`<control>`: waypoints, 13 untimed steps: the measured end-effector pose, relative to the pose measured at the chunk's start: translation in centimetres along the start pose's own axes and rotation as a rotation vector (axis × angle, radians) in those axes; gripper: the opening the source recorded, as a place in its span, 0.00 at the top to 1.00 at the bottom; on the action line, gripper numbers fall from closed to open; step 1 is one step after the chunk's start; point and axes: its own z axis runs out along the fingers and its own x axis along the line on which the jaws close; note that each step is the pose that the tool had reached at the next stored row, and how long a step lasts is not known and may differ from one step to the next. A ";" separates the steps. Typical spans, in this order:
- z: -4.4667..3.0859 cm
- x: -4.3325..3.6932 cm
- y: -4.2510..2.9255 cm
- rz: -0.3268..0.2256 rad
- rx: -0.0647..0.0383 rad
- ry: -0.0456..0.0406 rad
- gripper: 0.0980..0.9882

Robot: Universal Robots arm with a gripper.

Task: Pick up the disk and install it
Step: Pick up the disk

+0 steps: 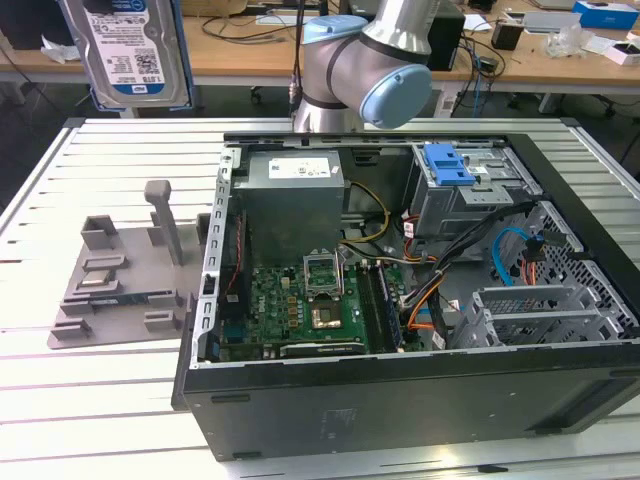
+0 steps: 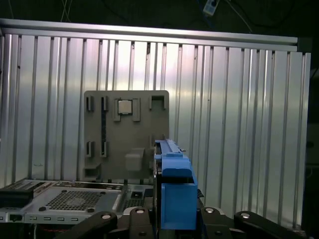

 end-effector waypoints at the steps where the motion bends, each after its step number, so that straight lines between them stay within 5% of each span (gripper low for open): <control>1: 0.00 0.01 -0.28 0.000 0.000 -0.0001 0.70; 7: -0.04 0.13 -2.42 0.000 0.000 0.0000 0.70; 13: -0.08 0.31 -5.94 0.000 0.000 0.0000 0.70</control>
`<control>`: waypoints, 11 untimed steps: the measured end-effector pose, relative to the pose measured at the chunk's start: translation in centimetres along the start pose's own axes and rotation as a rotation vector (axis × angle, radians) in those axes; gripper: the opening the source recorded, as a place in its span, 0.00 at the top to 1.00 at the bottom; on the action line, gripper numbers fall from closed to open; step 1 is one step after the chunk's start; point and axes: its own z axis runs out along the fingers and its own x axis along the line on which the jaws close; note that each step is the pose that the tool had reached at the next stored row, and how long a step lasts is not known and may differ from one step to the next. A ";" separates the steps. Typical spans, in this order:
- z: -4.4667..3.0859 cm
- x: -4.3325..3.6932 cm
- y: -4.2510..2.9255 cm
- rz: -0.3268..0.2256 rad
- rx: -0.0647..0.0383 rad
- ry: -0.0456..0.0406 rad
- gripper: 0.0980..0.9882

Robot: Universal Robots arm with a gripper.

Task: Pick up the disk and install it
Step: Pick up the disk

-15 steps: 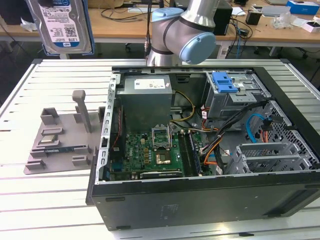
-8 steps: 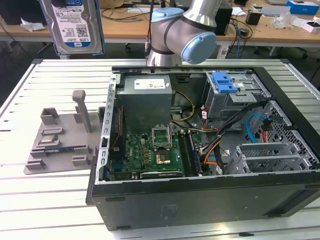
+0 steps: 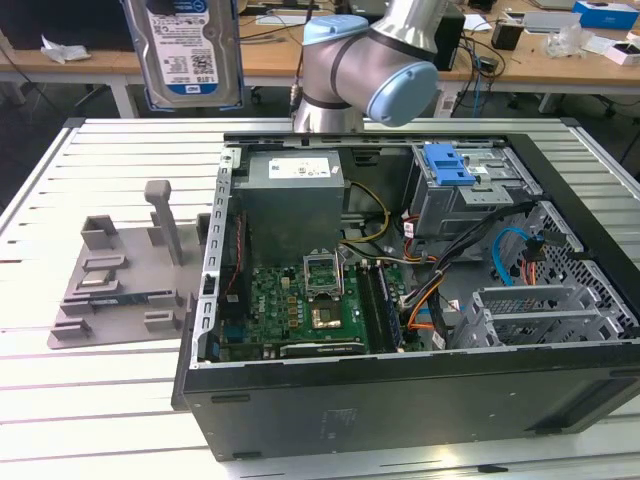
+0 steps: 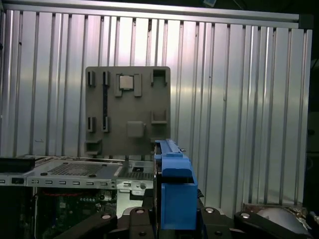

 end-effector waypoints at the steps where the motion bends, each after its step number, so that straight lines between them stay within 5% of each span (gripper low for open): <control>1: 0.00 0.02 -0.38 0.000 0.000 0.0000 0.70; 4: -0.02 0.08 -1.61 0.000 0.000 0.0000 0.70; 6: -0.04 0.16 -3.05 0.000 0.000 0.0000 0.70; 11: -0.06 0.26 -4.93 0.000 0.000 -0.0001 0.70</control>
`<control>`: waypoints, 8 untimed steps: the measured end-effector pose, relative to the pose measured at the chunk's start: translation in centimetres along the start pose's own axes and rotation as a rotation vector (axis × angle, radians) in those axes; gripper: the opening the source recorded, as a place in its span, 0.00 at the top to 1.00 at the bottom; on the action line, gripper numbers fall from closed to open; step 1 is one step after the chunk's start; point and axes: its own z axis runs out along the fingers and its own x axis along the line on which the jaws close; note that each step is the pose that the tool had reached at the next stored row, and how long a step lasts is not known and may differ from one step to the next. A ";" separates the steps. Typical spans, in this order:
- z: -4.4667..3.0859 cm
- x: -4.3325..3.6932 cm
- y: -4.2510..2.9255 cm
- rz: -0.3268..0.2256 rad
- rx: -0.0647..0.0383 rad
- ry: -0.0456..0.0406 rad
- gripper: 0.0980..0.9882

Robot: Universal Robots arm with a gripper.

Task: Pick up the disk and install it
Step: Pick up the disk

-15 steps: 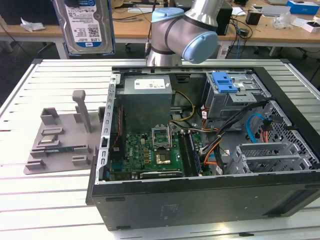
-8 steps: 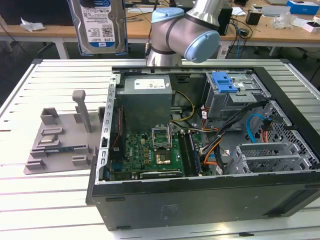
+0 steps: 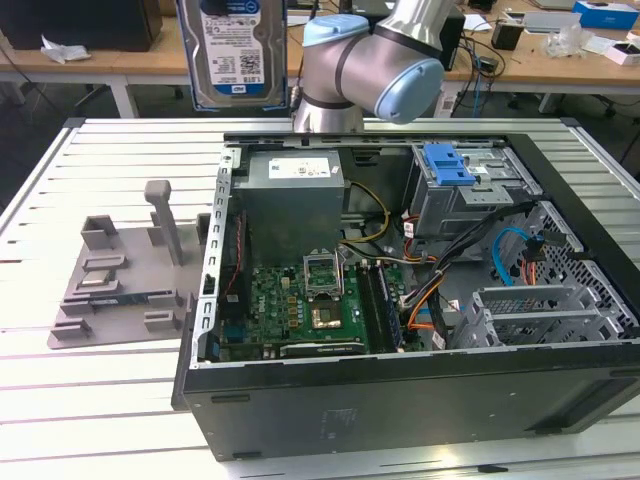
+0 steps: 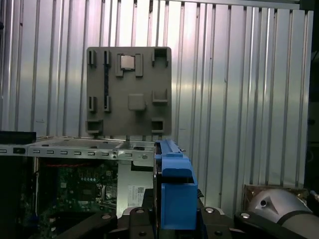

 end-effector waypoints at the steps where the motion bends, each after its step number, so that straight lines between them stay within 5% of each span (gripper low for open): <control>1: 0.00 0.02 -0.32 0.000 0.000 0.0000 0.70; 6: -0.05 0.16 -3.12 0.000 0.000 0.0001 0.70; 8: -0.05 0.19 -3.68 0.000 0.000 0.0000 0.70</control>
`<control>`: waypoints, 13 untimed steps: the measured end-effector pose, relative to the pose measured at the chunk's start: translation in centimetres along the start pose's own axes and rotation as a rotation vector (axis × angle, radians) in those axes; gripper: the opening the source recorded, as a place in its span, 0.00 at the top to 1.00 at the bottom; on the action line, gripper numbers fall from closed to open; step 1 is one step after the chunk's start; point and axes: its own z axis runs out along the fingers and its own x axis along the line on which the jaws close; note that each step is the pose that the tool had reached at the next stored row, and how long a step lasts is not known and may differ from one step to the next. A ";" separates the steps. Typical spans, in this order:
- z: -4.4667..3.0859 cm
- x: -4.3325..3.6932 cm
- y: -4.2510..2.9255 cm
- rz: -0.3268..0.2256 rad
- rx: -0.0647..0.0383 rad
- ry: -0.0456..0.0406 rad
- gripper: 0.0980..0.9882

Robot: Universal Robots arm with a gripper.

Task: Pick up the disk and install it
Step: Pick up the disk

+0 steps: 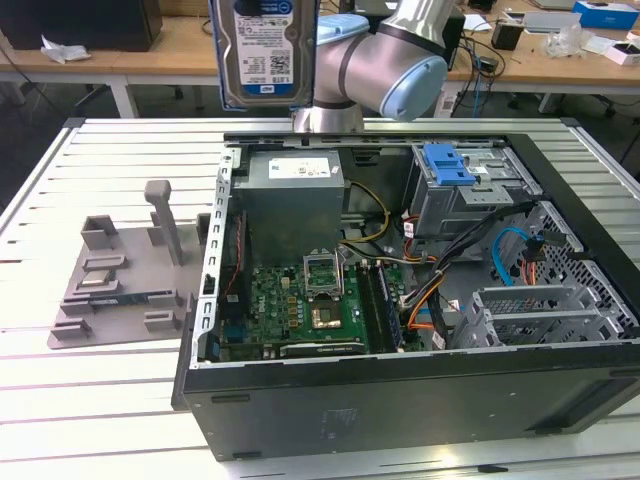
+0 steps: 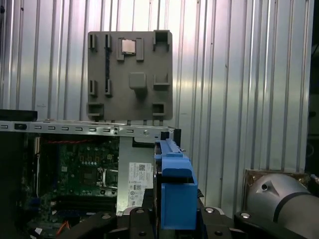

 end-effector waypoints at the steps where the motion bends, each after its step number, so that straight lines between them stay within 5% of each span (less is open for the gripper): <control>1: -0.01 0.03 -0.52 0.000 0.000 0.0000 0.70; 13: -0.07 0.25 -4.83 0.000 0.000 0.0000 0.70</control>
